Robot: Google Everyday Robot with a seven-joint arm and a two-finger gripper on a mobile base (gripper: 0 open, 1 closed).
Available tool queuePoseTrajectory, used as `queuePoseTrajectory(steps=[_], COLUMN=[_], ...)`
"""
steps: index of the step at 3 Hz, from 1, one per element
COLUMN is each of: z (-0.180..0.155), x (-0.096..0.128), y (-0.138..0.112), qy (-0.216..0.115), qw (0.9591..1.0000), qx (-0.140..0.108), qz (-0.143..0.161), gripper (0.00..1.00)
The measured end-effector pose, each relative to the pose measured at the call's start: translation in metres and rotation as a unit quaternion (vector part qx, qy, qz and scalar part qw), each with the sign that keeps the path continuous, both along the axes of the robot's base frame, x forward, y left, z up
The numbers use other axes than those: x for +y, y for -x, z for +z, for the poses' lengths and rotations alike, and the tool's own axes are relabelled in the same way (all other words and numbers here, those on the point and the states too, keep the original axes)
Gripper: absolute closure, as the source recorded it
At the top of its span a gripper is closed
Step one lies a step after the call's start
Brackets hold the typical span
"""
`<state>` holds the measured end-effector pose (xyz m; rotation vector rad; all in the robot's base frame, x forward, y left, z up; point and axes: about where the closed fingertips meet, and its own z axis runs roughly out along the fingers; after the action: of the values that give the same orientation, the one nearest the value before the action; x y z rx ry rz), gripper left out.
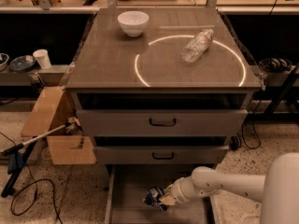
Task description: Pick blue chip bag from bottom drawer and place on counter
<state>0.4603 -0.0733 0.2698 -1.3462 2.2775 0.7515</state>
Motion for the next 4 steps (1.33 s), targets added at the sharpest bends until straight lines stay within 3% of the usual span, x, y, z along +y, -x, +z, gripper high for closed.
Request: queuePoseTrajectory(steps=[1, 2, 4], z=[0.017, 0.031, 0.053], x=[-0.010, -0.019, -0.020], y=[0.006, 0.015, 0.013], qy=[-0.015, -0.017, -0.007], qw=[0.9987, 0.9969, 0.9965], qx=[0.005, 0.006, 0.005], qz=[0.048, 0.077, 0.083], gripper=[1.00, 1.00, 1.00])
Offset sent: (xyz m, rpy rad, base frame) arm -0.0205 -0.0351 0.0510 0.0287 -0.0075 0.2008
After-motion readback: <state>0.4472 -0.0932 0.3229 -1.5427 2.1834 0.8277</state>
